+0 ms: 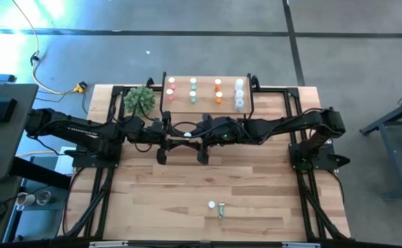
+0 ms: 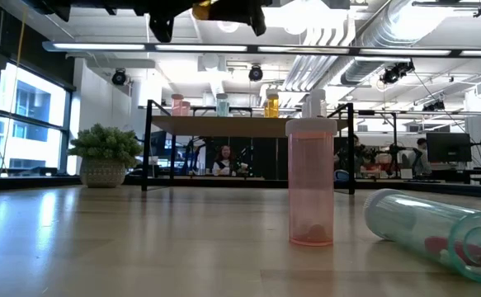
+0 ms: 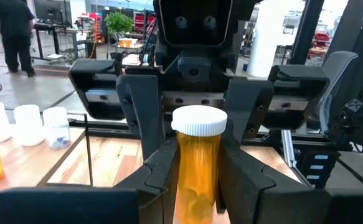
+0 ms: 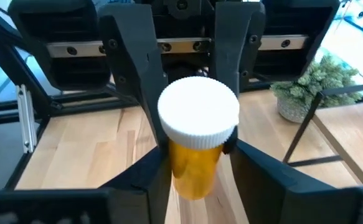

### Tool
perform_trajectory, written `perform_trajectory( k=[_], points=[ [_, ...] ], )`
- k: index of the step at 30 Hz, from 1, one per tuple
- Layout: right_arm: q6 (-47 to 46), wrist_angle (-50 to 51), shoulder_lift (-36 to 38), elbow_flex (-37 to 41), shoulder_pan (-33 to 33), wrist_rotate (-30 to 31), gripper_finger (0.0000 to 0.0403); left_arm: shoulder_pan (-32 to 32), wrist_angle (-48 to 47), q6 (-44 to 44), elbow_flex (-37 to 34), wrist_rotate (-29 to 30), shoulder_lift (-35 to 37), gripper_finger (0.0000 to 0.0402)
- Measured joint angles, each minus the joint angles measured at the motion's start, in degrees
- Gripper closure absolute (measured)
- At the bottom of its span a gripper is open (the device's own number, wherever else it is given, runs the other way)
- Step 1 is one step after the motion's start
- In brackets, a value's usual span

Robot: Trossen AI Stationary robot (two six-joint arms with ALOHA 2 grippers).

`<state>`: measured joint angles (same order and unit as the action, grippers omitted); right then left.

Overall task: Pick and place medicine bottles onto shelf by color
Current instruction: Put the orange pill bottle on the shelf aligned with the other orange pill bottles

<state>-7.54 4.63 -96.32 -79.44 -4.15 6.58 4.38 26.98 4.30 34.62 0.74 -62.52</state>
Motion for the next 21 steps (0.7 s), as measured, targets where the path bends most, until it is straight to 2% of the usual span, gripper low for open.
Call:
perform_trajectory(
  k=[12, 21],
  points=[
    [0.06, 10.87, 1.02, -0.02, 3.00, 0.00, 0.0240, 0.11, 0.24, -3.05, -0.01, 6.41, 0.17, 0.0314],
    [0.36, 19.40, 6.94, -0.04, 5.71, 1.02, 0.0240, 0.44, -0.21, -5.88, -0.01, 11.60, 0.17, 0.0314]
  ],
)
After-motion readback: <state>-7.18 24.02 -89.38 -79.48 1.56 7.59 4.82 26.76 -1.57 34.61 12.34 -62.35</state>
